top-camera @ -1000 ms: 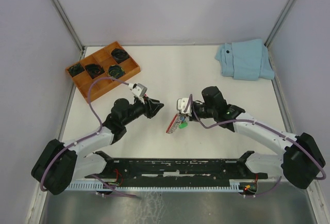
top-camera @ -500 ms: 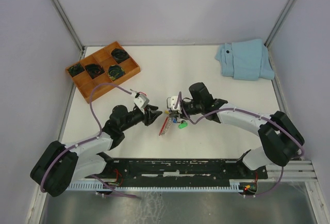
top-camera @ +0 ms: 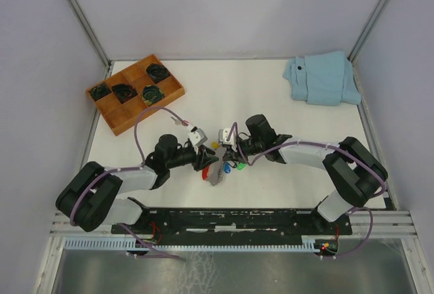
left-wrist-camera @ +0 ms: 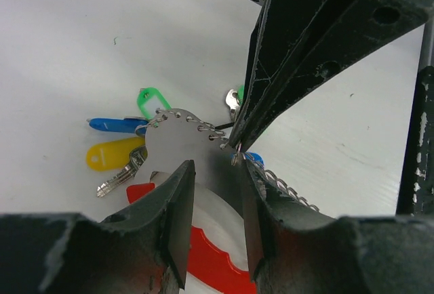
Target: Put the keys on the keyring
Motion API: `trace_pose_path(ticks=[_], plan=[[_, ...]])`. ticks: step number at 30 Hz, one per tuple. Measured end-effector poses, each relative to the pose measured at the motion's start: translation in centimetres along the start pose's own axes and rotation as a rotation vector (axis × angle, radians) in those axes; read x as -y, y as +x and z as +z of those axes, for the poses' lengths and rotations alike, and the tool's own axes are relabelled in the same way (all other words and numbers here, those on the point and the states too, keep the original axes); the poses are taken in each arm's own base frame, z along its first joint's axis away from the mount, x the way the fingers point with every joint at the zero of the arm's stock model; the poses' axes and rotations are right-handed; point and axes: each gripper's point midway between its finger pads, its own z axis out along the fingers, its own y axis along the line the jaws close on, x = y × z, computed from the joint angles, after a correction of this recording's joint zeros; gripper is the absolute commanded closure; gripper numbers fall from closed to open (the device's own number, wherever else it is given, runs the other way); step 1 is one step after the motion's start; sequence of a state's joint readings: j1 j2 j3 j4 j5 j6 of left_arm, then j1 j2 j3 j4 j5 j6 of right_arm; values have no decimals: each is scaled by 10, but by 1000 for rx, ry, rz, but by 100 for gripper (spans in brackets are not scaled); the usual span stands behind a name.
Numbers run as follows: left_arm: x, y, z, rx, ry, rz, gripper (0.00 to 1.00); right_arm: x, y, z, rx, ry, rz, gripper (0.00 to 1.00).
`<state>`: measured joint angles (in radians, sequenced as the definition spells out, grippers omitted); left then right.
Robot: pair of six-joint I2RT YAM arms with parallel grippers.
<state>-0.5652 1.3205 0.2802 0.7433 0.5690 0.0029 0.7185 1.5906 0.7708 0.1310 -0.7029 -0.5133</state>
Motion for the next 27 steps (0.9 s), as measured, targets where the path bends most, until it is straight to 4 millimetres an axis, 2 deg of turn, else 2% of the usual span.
trace_pose_path(ticks=[14,27], plan=[[10,7,15,-38,130,17,63,-8,11,1,-7,1,60,99],[13,15,16,-58,152,4,70,-5,-2,-6,18,28,80,99]])
